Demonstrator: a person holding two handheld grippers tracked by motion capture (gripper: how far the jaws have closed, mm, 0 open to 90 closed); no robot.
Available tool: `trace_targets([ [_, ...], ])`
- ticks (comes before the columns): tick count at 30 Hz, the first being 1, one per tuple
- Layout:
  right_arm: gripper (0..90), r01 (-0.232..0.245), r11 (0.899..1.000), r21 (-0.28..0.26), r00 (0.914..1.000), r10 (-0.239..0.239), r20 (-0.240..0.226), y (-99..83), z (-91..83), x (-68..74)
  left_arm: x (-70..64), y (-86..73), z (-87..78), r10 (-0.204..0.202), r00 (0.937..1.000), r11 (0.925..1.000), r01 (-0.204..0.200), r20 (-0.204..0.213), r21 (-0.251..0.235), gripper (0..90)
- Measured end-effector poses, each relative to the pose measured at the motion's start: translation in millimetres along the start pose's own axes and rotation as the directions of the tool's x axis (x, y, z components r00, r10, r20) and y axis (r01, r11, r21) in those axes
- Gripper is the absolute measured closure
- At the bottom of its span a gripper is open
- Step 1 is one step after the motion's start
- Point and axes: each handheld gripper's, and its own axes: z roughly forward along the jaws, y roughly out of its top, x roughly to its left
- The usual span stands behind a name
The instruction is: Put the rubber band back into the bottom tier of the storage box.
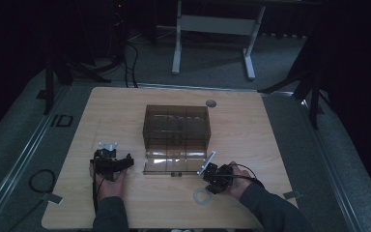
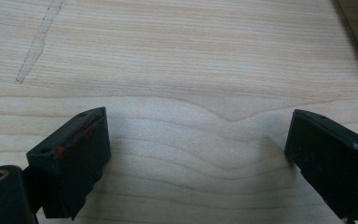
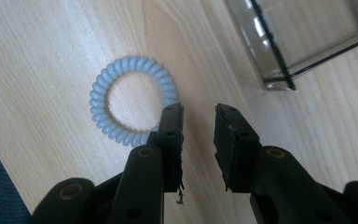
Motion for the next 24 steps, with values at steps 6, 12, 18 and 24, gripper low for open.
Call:
trace_targets([
  [6, 72.2, 0.011, 1.0, 0.017, 0.9999, -0.011, -0.007, 3.8, 0.7, 0.9, 0.0, 0.0, 0.0, 0.0, 1.0, 1.0, 0.0, 0.0, 0.0, 6.7],
  [12, 73.8, 0.042, 0.998, 0.046, 0.9991, -0.042, -0.009, 10.7, 2.6, 5.3, 0.0, 0.0, 0.0, 0.0, 1.0, 1.0, 0.0, 0.0, 0.0, 6.7],
  [18, 75.8, 0.065, 0.995, 0.082, 0.9978, -0.064, -0.018, 16.7, 5.2, 8.0, 0.0, 0.0, 0.0, 0.0, 1.0, 1.0, 0.0, 0.0, 0.0, 6.7],
  [24, 75.9, 0.069, 0.992, 0.11, 0.9974, -0.066, -0.029, 20.6, 7.9, 8.8, 0.0, 0.0, 0.0, 0.0, 1.0, 1.0, 0.0, 0.0, 0.0, 6.7],
])
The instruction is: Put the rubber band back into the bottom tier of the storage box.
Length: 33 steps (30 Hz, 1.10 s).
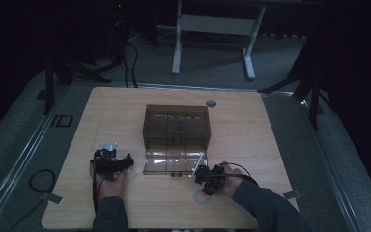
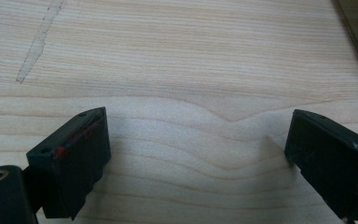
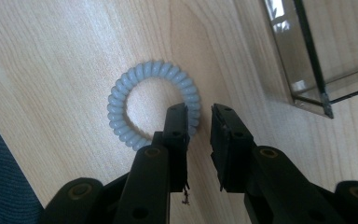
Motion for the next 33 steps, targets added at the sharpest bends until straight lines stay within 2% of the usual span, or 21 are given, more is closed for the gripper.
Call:
trace_targets([
  [13, 75.4, -0.001, 1.0, 0.008, 0.9998, 0.001, -0.022, 3.1, 2.8, -0.3, 0.0, 0.0, 0.0, 0.0, 1.0, 1.0, 0.0, 0.0, 0.0, 6.7],
  [33, 80.6, 0.029, 0.996, 0.087, 0.9995, -0.03, 0.013, 16.7, 12.1, 5.1, 0.0, 0.0, 0.1, -0.001, 1.0, 1.0, 0.001, -0.001, -0.001, 6.9],
])
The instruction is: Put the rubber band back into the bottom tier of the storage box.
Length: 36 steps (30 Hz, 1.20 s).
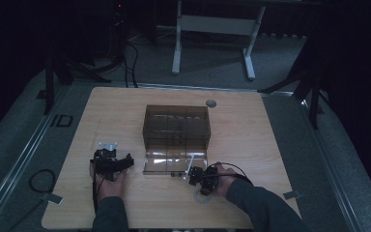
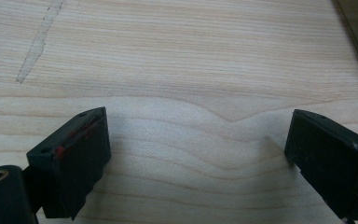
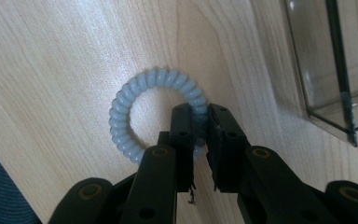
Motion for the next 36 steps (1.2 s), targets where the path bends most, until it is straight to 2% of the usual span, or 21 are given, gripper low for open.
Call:
trace_targets([
  [15, 81.9, -0.016, 1.0, -0.009, 0.9999, 0.016, -0.001, -1.3, -4.0, -3.6, -0.1, 0.1, 0.1, -0.001, 1.0, 1.0, 0.001, 0.0, -0.001, 7.0],
  [28, 81.9, -0.024, 0.999, -0.037, 0.9997, 0.024, -0.001, -1.9, -17.4, -8.0, -0.1, 0.1, 0.1, -0.001, 1.0, 1.0, 0.001, 0.0, 0.0, 7.0],
  [36, 81.9, -0.047, 0.997, -0.065, 0.9988, 0.048, 0.009, -4.8, -34.0, -17.2, -0.1, 0.1, 0.2, -0.002, 1.0, 1.0, 0.002, -0.001, -0.002, 7.2],
])
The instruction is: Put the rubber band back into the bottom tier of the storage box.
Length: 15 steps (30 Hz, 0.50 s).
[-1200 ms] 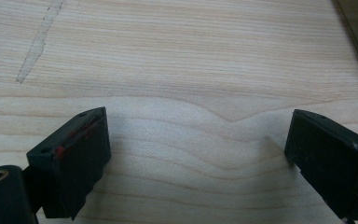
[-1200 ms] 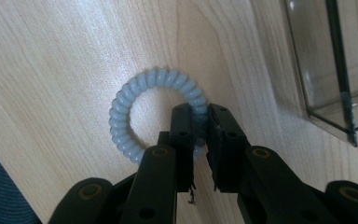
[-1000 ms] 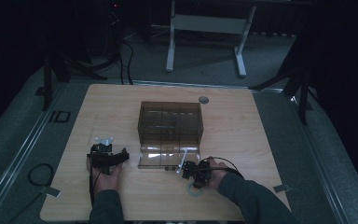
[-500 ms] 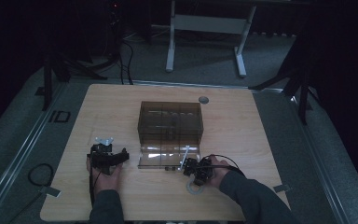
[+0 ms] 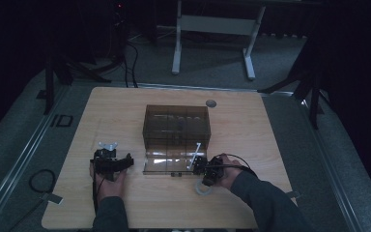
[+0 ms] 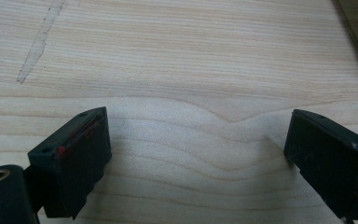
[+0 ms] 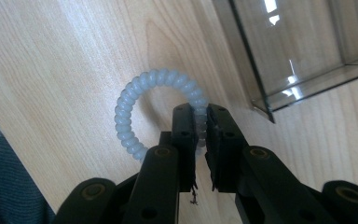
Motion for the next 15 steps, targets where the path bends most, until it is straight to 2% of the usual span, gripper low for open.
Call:
trace_targets([
  [15, 81.9, -0.045, 0.998, -0.045, 0.9989, 0.046, 0.01, -1.8, -19.7, -17.3, 0.0, 0.0, 0.0, 0.0, 1.0, 1.0, 0.0, 0.0, 0.0, 7.2],
])
